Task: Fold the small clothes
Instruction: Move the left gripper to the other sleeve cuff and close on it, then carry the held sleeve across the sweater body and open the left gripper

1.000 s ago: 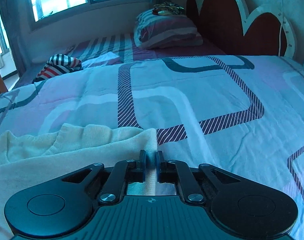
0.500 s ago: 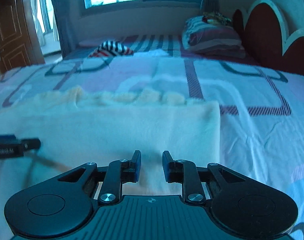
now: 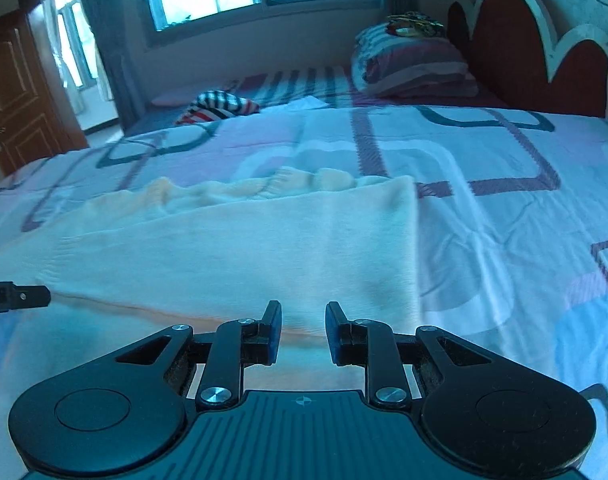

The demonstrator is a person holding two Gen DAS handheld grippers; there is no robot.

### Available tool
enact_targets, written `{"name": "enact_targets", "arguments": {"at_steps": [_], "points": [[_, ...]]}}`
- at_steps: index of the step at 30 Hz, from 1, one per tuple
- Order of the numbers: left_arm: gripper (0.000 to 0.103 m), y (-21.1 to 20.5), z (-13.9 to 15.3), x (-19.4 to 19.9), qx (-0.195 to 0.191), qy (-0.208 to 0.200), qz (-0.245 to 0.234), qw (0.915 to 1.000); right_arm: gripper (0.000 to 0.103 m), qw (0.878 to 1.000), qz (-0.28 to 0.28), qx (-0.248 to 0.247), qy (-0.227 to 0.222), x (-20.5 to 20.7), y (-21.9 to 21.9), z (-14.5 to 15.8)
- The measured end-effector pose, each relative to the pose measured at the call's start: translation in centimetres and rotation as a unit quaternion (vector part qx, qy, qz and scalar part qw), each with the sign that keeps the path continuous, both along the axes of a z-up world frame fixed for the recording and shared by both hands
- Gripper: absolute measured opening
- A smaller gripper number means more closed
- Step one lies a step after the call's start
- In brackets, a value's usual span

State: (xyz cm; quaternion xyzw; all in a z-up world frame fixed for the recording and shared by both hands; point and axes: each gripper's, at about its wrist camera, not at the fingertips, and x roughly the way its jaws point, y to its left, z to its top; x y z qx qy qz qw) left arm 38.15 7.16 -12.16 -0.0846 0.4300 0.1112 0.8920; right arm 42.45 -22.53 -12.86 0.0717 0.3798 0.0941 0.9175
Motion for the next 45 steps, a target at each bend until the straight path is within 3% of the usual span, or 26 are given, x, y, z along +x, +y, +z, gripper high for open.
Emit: {"name": "enact_targets", "arguments": {"at_steps": [3,5,6,12,18,25,31,33,37,40,42,45], "points": [[0.091,2.2,0.7,-1.8,-0.002,0.001,0.028,0.9996,0.030,0.999,0.027,0.019,-0.004,-0.5,2.3,0.7],[0.091,4.1,1.0,-2.8,-0.008,0.001,0.047,0.9989,0.043,0.999,0.042,0.026,-0.010,-0.9,4.2,1.2],[0.091,5.0,1.1,-3.3,-0.010,0.000,0.056,0.9984,0.045,0.998,0.050,0.028,-0.014,-1.1,5.2,1.4],[0.092,11.5,0.7,-5.1,-0.050,-0.001,0.110,0.9927,0.045,0.996,0.081,0.014,-0.031,-2.3,10.4,2.4],[0.090,18.8,-0.8,-6.4,-0.101,-0.005,0.174,0.9795,0.045,0.996,0.080,-0.011,-0.026,-1.6,15.0,1.5],[0.089,24.5,-1.8,-5.9,-0.132,-0.029,0.198,0.9710,0.045,0.997,0.073,-0.023,-0.015,0.9,18.9,0.4],[0.090,28.0,-2.5,-5.3,-0.193,-0.086,0.230,0.9499,0.045,0.997,0.071,-0.026,-0.018,3.1,21.6,0.0],[0.082,28.9,-2.7,-5.0,-0.200,-0.099,0.241,0.9445,0.045,0.997,0.070,-0.026,-0.019,3.7,22.1,-0.1],[0.067,30.3,-2.9,-4.2,-0.190,-0.118,0.248,0.9425,0.045,0.997,0.064,-0.031,-0.021,4.7,22.7,-0.4],[0.044,30.8,-3.1,-4.0,-0.179,-0.126,0.258,0.9410,0.045,0.997,0.060,-0.038,-0.021,5.4,22.8,-0.8],[0.021,31.3,-3.3,-4.2,-0.179,-0.127,0.273,0.9367,0.045,0.997,0.055,-0.043,-0.018,5.6,22.7,-1.1],[0.010,31.6,-3.3,-4.5,-0.177,-0.124,0.283,0.9345,0.045,0.997,0.059,-0.053,0.001,6.1,22.8,-2.3]]}}
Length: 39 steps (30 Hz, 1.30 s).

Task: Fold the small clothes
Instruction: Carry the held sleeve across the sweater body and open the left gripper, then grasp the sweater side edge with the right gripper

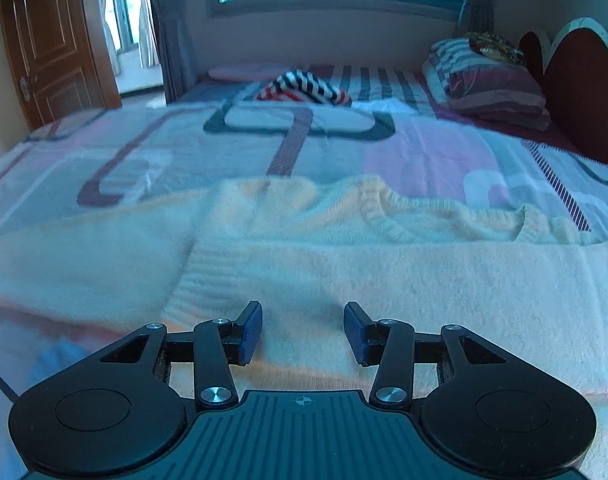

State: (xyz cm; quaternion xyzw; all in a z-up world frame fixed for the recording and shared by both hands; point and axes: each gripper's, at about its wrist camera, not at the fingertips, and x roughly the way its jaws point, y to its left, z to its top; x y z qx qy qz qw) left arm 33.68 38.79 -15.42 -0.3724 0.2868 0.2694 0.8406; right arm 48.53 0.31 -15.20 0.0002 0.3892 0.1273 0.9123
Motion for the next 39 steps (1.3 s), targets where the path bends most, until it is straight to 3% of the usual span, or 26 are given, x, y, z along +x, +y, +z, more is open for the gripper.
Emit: {"name": "enact_targets", "arguments": {"at_steps": [3,6,10,16,19,22,25,26,28,29,30,32,34,39], "points": [[0.003,-0.6,1.1,0.0,0.020,-0.006,-0.011,0.9997,0.046,1.000,0.006,-0.001,-0.005,0.0,-0.1,-0.3],[0.003,-2.5,3.6,0.6,0.068,-0.030,-0.044,0.9963,0.046,0.999,-0.007,0.052,0.006,0.2,-1.5,0.5],[0.003,-7.2,7.2,2.8,0.114,-0.068,-0.130,0.9826,0.046,0.996,-0.024,0.086,-0.009,-0.6,-3.6,1.9],[0.003,-18.2,9.4,7.7,0.126,-0.099,-0.282,0.9461,0.046,0.994,-0.048,0.100,-0.023,-2.4,-7.9,3.6],[0.003,-25.0,8.6,9.5,0.134,-0.096,-0.354,0.9204,0.046,0.992,-0.069,0.101,-0.027,-3.4,-10.9,4.0],[0.003,-31.4,6.4,10.5,0.141,-0.069,-0.426,0.8909,0.046,0.990,-0.093,0.099,-0.026,-4.5,-14.1,3.9],[0.020,-36.0,4.2,10.5,0.169,-0.026,-0.468,0.8668,0.046,0.989,-0.108,0.099,-0.018,-5.5,-16.8,3.7],[0.024,-36.9,3.8,10.2,0.172,-0.018,-0.477,0.8614,0.046,0.989,-0.109,0.102,-0.016,-5.8,-17.5,3.7],[0.041,-37.8,3.4,9.3,0.174,-0.009,-0.489,0.8546,0.047,0.989,-0.109,0.103,-0.015,-6.4,-18.5,3.7],[0.071,-37.9,3.3,8.7,0.175,-0.006,-0.491,0.8532,0.047,0.989,-0.107,0.104,-0.015,-6.7,-18.9,3.8],[0.085,-37.8,3.4,8.3,0.180,-0.011,-0.488,0.8542,0.049,0.989,-0.105,0.106,-0.013,-6.9,-19.1,3.8],[0.086,-37.8,3.9,7.1,0.198,-0.027,-0.481,0.8534,0.064,0.989,-0.099,0.112,-0.013,-7.2,-19.1,3.8],[0.085,-37.0,4.3,6.7,0.211,-0.025,-0.473,0.8550,0.064,0.989,-0.088,0.113,-0.021,-7.5,-18.6,4.1],[0.085,-31.8,4.9,5.4,0.218,-0.008,-0.397,0.8916,0.064,0.993,-0.029,0.111,-0.034,-7.4,-15.1,4.9]]}}
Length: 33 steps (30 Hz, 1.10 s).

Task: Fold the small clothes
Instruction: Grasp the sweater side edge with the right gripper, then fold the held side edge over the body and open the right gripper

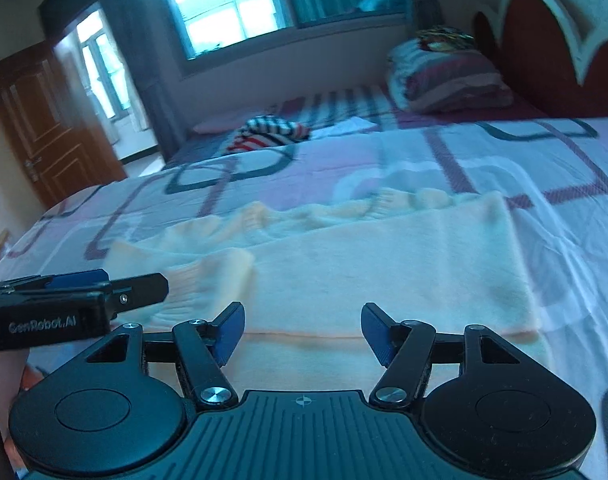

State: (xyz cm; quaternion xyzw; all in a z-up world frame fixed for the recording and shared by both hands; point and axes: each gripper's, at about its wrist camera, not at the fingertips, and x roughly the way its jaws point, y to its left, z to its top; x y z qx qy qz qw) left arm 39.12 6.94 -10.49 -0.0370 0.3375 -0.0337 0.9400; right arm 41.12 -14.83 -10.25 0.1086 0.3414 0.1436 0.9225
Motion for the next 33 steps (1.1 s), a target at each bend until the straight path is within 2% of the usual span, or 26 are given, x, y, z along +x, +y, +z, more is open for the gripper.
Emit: {"name": "enact_targets", "arguments": {"at_steps": [5,9,11,12,14,15,18,20,22,25,28,30,31,32,33], "points": [[0.085,5.4,-1.0,-1.1,0.014,0.027,0.074,0.9968,0.064,0.997,0.064,-0.038,-0.016,-0.1,5.5,-0.6],[0.085,7.3,-1.8,-1.9,0.022,0.042,0.087,0.9951,0.064,0.992,0.094,-0.080,-0.013,0.1,8.8,-2.3],[0.085,7.2,-2.3,-2.1,0.032,0.045,0.081,0.9952,0.063,0.989,0.090,-0.115,-0.020,0.5,9.8,-3.3],[0.085,7.1,-2.5,-2.1,0.036,0.045,0.077,0.9953,0.061,0.988,0.088,-0.127,-0.022,0.7,10.2,-3.7],[0.084,6.9,-2.8,-2.2,0.041,0.045,0.069,0.9957,0.039,0.986,0.080,-0.145,-0.025,1.1,10.5,-4.3],[0.085,6.8,-3.0,-2.1,0.042,0.046,0.067,0.9958,0.036,0.986,0.078,-0.144,-0.023,1.5,10.4,-4.4],[0.084,6.6,-3.5,-1.7,0.046,0.047,0.067,0.9956,0.031,0.988,0.069,-0.134,-0.019,2.3,10.1,-4.6],[0.085,6.5,-3.8,-1.6,0.043,0.046,0.068,0.9957,0.002,0.992,0.063,-0.104,-0.017,2.7,9.6,-3.8],[0.084,6.4,-4.1,-1.4,0.042,0.047,0.073,0.9953,0.002,0.998,0.038,-0.047,-0.016,3.0,8.1,-2.5],[0.084,6.0,-4.4,-0.8,0.043,0.046,0.076,0.9951,0.002,1.000,-0.003,0.023,-0.014,3.7,5.0,-0.3],[0.084,5.8,-4.1,-0.5,0.036,0.036,0.081,0.9954,0.002,0.997,-0.037,0.061,-0.007,4.3,1.4,0.9],[0.083,5.5,-4.1,-0.3,0.034,0.031,0.080,0.9957,0.002,0.995,-0.053,0.081,0.015,4.8,-0.9,0.7],[0.081,5.2,-4.2,0.0,0.036,0.032,0.079,0.9957,0.002,0.994,-0.063,0.088,0.028,5.0,-2.1,0.5],[0.071,5.1,-4.3,0.3,0.038,0.034,0.080,0.9955,0.002,0.993,-0.072,0.086,0.038,5.2,-3.0,0.0],[0.052,5.2,-4.5,0.5,0.033,0.038,0.081,0.9954,0.002,0.991,-0.085,0.087,0.047,5.1,-3.9,-0.6]]}}
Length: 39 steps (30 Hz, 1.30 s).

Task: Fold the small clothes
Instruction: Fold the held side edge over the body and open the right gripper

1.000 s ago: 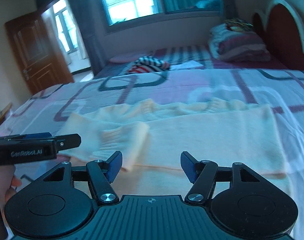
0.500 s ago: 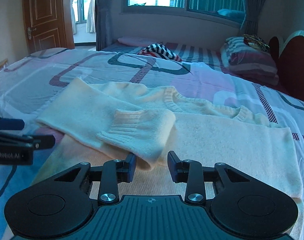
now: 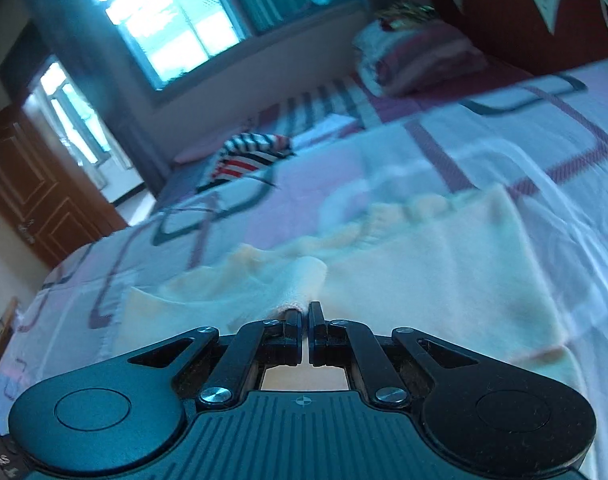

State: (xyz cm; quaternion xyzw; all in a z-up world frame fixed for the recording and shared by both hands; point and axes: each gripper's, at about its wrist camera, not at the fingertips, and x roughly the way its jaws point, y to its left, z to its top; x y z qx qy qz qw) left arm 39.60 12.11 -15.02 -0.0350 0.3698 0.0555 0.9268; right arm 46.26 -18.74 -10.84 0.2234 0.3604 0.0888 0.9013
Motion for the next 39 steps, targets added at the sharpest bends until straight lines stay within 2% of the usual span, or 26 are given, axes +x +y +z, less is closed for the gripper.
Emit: {"name": "enact_targets", "arguments": {"at_steps": [1,2,3,5,8,10,12,14,21,24,26,31,34,36,37,39], "points": [[0.044,0.3,-0.2,0.1,-0.015,0.000,0.003,0.9999,0.002,1.000,-0.011,0.008,0.010,0.1,-0.8,-0.5],[0.030,0.6,-0.2,0.0,-0.028,-0.006,0.011,0.9995,0.002,0.999,-0.027,0.025,0.022,-0.1,-2.1,-1.2],[0.023,0.7,-0.2,0.0,-0.027,-0.006,0.017,0.9995,0.002,0.998,-0.041,0.040,0.032,-0.2,-3.1,-1.8],[0.023,0.6,-0.3,0.0,-0.028,-0.005,0.010,0.9996,0.002,0.995,-0.063,0.057,0.047,-0.3,-5.0,-2.5],[0.015,-0.2,-0.1,0.0,-0.014,-0.005,-0.005,0.9999,0.003,0.995,-0.076,0.043,0.053,-0.3,-5.9,-2.7],[0.015,-0.6,-0.2,0.0,-0.008,-0.004,-0.009,0.9999,0.005,0.993,-0.098,0.038,0.050,-0.6,-6.6,-2.4],[0.015,-0.7,-0.3,0.1,-0.008,-0.003,-0.008,0.9999,0.012,0.990,-0.121,0.049,0.047,-1.1,-7.5,-2.5],[0.015,-0.6,-0.3,0.1,-0.008,-0.001,-0.008,0.9999,0.021,0.989,-0.139,0.040,0.044,-1.4,-8.1,-2.4],[0.015,-0.8,-0.3,0.2,-0.001,0.003,-0.012,0.9999,0.021,0.990,-0.121,0.042,0.056,-1.3,-8.5,-3.1],[0.015,-0.8,-0.3,0.2,0.001,0.003,-0.013,0.9999,0.019,0.989,-0.130,0.043,0.050,-1.2,-8.1,-3.4],[0.015,-0.8,-0.3,0.2,0.000,0.003,-0.013,0.9999,0.000,0.990,-0.123,0.043,0.045,-0.9,-7.8,-3.2],[0.017,-0.8,-0.3,0.2,-0.003,0.004,-0.011,0.9999,0.000,0.992,-0.129,0.000,0.011,-2.1,-7.7,-1.9],[0.017,-0.8,-0.4,0.2,-0.002,0.005,-0.013,0.9999,0.000,0.992,-0.121,0.019,0.026,-2.4,-8.6,-2.2],[0.017,-0.7,-0.4,0.3,-0.002,0.006,-0.014,0.9999,0.010,0.990,-0.121,0.040,0.057,-1.8,-9.1,-3.0],[0.017,-0.7,-0.4,0.3,-0.003,0.006,-0.013,0.9999,0.023,0.989,-0.122,0.052,0.064,-1.6,-9.3,-3.4],[0.019,-0.7,-0.4,0.2,-0.003,0.008,-0.013,0.9999,0.027,0.988,-0.124,0.062,0.061,-1.3,-9.3,-3.8]]}}
